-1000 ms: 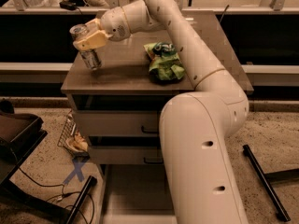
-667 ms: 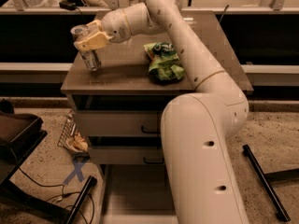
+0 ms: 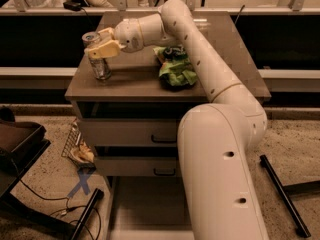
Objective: Pick redbull can from bottom drawer and place on counter
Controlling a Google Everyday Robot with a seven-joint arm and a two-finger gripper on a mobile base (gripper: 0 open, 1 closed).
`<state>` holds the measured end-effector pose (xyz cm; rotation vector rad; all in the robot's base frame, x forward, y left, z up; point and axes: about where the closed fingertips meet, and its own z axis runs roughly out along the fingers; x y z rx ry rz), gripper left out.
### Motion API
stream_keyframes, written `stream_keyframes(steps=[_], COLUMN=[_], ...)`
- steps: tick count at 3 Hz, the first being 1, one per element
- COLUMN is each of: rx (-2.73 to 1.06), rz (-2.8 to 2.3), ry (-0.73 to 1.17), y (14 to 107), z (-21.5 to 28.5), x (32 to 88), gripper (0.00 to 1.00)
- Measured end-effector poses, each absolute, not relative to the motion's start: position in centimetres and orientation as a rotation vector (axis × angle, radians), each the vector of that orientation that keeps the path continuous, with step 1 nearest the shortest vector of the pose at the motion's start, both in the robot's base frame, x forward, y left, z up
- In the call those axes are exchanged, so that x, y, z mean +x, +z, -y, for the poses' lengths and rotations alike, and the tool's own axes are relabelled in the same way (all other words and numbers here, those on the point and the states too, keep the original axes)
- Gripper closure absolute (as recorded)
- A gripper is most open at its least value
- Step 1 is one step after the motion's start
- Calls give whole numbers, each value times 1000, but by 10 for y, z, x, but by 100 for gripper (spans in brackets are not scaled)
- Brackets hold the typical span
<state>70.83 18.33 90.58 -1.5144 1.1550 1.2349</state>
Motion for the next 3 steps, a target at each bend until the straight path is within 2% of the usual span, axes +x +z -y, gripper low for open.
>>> stream_keyframes(steps=[3], rx=[-1520], rz=[-1149], ry=[1247], y=[904], z=[-193], x=[706], gripper=[17])
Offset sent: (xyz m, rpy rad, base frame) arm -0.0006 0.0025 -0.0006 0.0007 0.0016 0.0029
